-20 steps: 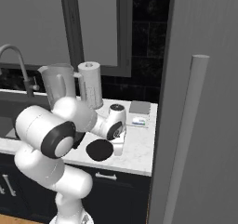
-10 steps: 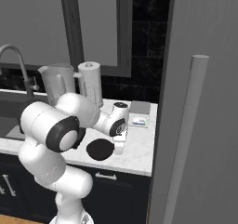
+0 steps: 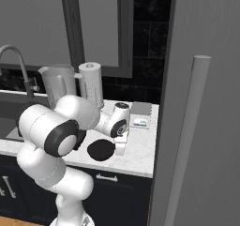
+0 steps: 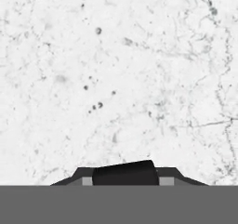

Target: Close the lid blender by securely placing the lid on top.

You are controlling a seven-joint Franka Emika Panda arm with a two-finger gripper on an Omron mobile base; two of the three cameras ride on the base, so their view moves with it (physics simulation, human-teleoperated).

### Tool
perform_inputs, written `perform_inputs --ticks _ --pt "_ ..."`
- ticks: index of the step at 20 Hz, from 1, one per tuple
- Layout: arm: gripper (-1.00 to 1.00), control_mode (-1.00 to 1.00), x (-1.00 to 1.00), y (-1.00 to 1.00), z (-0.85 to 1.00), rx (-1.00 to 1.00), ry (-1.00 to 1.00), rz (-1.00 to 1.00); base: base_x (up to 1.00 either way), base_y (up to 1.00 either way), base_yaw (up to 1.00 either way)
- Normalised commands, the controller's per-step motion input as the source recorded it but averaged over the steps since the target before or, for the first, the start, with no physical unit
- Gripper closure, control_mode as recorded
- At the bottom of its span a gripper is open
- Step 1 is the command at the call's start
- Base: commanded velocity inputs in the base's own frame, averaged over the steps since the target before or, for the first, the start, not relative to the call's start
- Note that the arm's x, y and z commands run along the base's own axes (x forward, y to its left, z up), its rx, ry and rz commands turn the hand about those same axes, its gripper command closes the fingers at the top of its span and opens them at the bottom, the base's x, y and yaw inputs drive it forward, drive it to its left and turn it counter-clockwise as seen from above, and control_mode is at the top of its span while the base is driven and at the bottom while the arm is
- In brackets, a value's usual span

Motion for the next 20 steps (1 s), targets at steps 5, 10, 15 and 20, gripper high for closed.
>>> perform_inputs --ticks 5,10,15,20 --pt "1.00 -1.00 -0.04 0.00 0.84 0.04 -0.09 -0.09 0.00 0.00 0.00" --pt "1.00 -1.00 0.00 -0.07 1.00 0.10 -0.03 -0.13 0.00 0.00 0.00" --pt "1.00 -1.00 -0.02 -0.12 1.00 0.12 0.01 -0.09 0.00 0.00 0.00" --pt "1.00 -1.00 -0.09 -0.01 0.87 0.07 0.07 -0.05 0.00 0.00 0.00"
